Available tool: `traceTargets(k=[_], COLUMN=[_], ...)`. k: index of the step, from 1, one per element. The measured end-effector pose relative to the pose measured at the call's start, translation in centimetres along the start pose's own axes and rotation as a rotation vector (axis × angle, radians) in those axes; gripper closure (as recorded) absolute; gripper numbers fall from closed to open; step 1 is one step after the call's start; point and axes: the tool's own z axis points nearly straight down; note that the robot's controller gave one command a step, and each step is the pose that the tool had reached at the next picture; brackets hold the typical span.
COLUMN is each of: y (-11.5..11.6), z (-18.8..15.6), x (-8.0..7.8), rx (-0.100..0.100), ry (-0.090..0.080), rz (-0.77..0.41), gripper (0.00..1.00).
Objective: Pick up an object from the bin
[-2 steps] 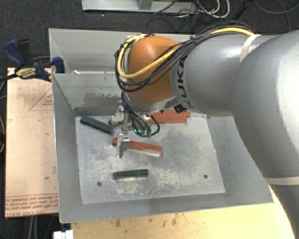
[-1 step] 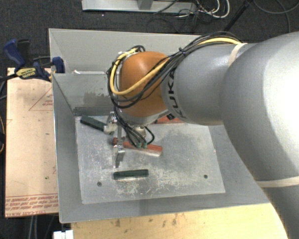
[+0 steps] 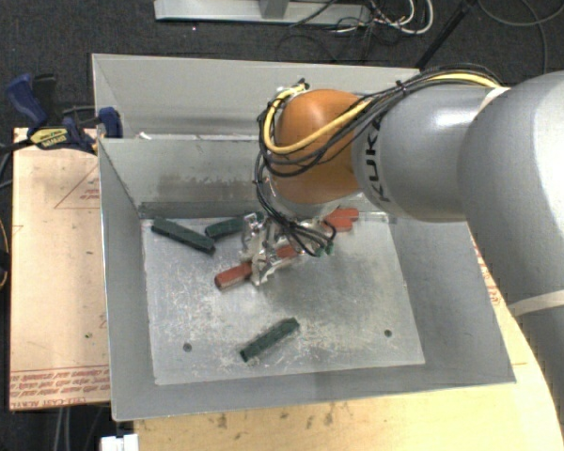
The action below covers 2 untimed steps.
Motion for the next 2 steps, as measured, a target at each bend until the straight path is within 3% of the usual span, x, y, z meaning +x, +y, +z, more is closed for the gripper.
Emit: traceTargets(k=[1,2], y=[0.0,-1.1], z=[0.0,-14.9], x=[0.0,-0.3], rx=[0.000,-0.001], ry=[0.000,0.012], rz=[0.000,-0.005], gripper=[1.00,1.00])
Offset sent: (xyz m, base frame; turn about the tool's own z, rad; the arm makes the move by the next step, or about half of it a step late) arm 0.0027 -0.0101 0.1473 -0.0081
